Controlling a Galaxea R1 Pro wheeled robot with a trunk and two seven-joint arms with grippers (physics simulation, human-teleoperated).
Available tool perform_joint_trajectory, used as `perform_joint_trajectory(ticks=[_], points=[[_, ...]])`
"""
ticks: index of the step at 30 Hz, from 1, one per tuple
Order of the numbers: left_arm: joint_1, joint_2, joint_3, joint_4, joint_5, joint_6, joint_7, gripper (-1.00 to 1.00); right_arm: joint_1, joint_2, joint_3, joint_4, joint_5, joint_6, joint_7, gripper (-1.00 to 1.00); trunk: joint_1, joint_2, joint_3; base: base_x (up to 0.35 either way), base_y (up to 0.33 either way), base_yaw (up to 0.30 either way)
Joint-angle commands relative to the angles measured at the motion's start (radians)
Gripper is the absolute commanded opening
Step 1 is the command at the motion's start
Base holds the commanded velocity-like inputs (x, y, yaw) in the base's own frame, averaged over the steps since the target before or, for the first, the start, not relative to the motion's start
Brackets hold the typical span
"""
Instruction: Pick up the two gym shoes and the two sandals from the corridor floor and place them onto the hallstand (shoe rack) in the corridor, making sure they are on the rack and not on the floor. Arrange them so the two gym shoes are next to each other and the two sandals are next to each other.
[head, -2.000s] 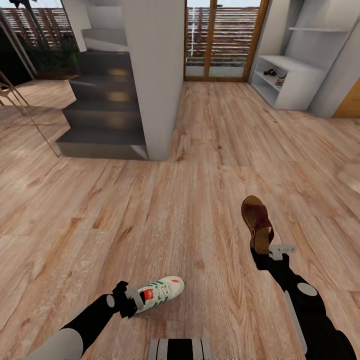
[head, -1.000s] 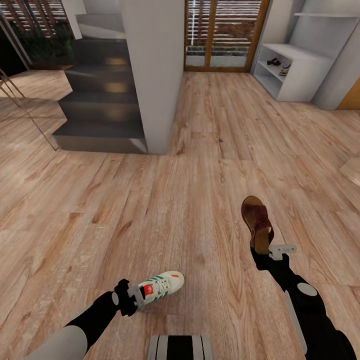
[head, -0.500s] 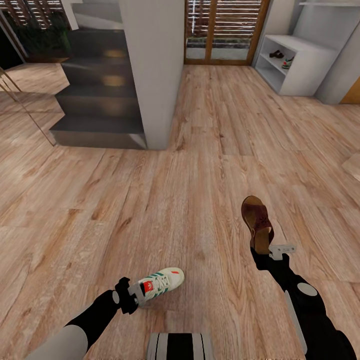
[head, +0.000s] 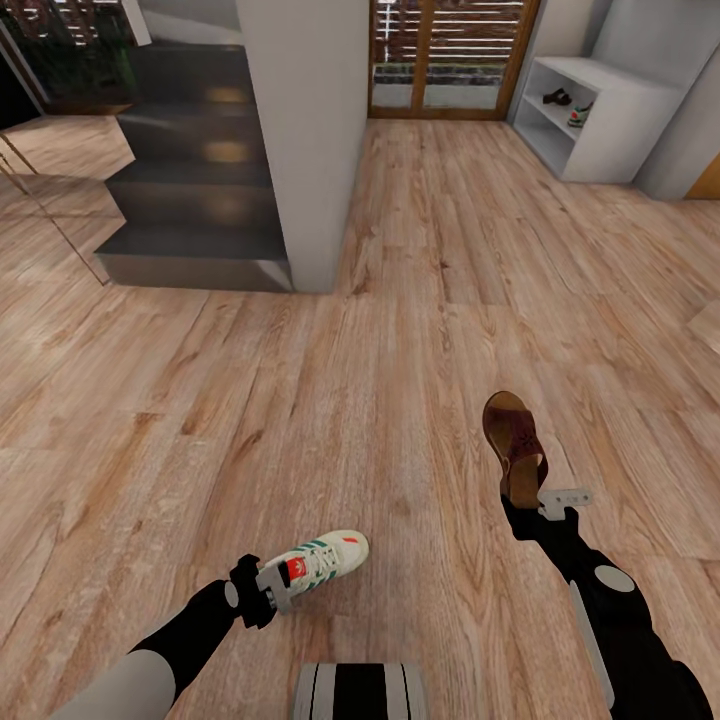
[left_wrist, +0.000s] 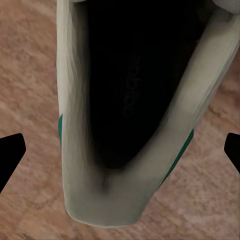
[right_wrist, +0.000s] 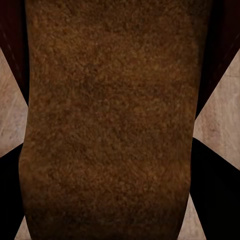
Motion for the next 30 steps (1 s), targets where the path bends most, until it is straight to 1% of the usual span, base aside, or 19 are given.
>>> perform_joint_trajectory(ticks=[1,27,30], points=[[0.0,0.001,-0.004,-0.003,-0.005,0.005,-0.005,1.0,0.0,0.0,-0.002,-0.002,0.01,0.004,0.008,-1.0,0.0,0.0,-0.001,0.0,0.0,0.0],[0.007,0.005,-0.004,-0.003,-0.004,0.005,-0.003,1.0,0.0,0.0,-0.002,0.0,0.01,0.004,0.008,-1.0,0.0,0.0,-0.001,0.007,0.0,0.0],[0.006,0.005,-0.004,-0.003,-0.004,0.005,-0.002,1.0,0.0,0.0,-0.002,0.0,0.01,0.004,0.008,-1.0,0.001,-0.001,-0.012,0.0,0.0,0.0]])
